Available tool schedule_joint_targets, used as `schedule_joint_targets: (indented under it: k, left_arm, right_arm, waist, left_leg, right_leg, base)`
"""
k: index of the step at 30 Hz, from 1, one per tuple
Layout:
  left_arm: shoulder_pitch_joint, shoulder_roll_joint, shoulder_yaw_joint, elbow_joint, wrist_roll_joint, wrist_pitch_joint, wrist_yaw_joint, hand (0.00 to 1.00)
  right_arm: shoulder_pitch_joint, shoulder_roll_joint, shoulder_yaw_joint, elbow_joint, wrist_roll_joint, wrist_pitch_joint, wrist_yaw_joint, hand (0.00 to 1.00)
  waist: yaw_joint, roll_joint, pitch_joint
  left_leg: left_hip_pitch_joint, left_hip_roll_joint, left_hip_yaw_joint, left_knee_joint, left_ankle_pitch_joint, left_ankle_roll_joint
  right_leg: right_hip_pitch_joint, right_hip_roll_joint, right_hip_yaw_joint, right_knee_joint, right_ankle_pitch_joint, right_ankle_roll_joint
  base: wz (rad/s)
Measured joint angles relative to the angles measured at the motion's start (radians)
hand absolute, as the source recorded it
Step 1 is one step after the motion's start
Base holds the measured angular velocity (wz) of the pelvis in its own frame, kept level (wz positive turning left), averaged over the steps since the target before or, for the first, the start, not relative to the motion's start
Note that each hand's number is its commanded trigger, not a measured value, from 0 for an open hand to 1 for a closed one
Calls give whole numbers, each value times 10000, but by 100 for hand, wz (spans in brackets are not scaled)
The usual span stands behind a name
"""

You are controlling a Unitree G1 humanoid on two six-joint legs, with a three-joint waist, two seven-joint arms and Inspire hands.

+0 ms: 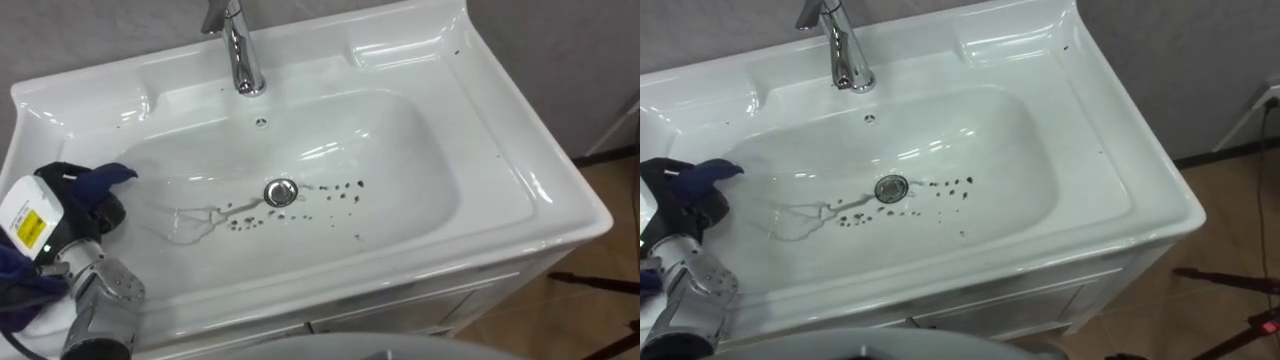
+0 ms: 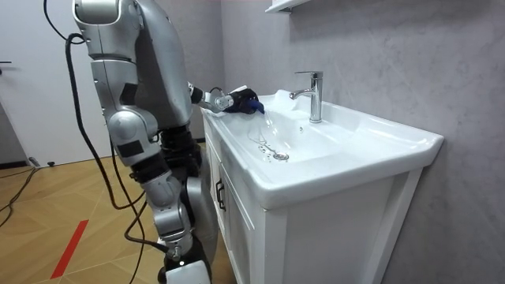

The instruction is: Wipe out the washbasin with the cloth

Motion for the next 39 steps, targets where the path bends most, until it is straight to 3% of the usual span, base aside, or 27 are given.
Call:
schedule_joint_targets:
  k: [7,10,16,18,20,24,31,39]
  left_arm:
    - [-104,-2,-17,-118,-142,-218,-146,100]
    - [-163,-7,-17,-655,-282,-221,-253,100]
    - [-58,-116,-120,-1815,-400,44,-472,100]
    - [95,-209,-107,-2418,-654,71,-618,100]
    - [378,-219,-143,-3284,-1157,70,-748,100]
    - [475,-218,-417,-3899,-1504,41,-749,100]
    - [475,-219,-783,-4674,-1396,-458,-746,100]
    - [474,-217,-951,-5094,-1022,-859,-738,100]
  right_arm:
    - [-232,9,102,-9,28,-376,25,0]
    - [-238,131,122,-12,40,-404,24,0]
    - [-224,163,433,7,471,-684,7,0]
    - [-221,186,413,3,477,-816,-24,0]
    - [-206,241,413,-9,620,-972,-90,0]
    - [-104,241,460,-4,940,-1262,-153,0]
    - [-1,250,455,299,1129,-1905,-183,0]
    - [32,242,440,336,1377,-2012,-295,0]
  waist:
    - [20,-61,1]
    - [-1,-218,23]
    - [-20,-411,124]
    - [1,-367,142]
    - [-2,-420,216]
    - [11,-396,256]
    - [-116,-373,265]
    - [-161,-264,283]
  left_leg:
    - [-203,-10,-21,5,0,0]
    - [-396,-17,-181,10,0,0]
    - [-613,-16,-427,11,-2,1]
    - [-707,-16,-412,11,-2,0]
    - [-835,-15,-444,15,-2,0]
    - [-847,-29,-490,18,-2,0]
    - [-835,-25,-703,18,-2,1]
    - [-781,-11,-709,18,-2,1]
  right_leg:
    - [-124,-52,-162,-14,-2,4]
    - [-223,-84,-334,19,2,10]
    - [-229,-122,-646,-182,43,56]
    - [-332,-125,-673,-189,52,61]
    - [-362,-143,-788,-203,54,60]
    - [-353,-163,-800,-230,59,70]
    - [-300,-124,-756,-333,69,68]
    - [-275,-87,-642,-361,84,56]
  base:
    - [9]
    - [16]
    - [18]
    - [11]
    - [11]
    - [2]
    - [-1]
    - [-3]
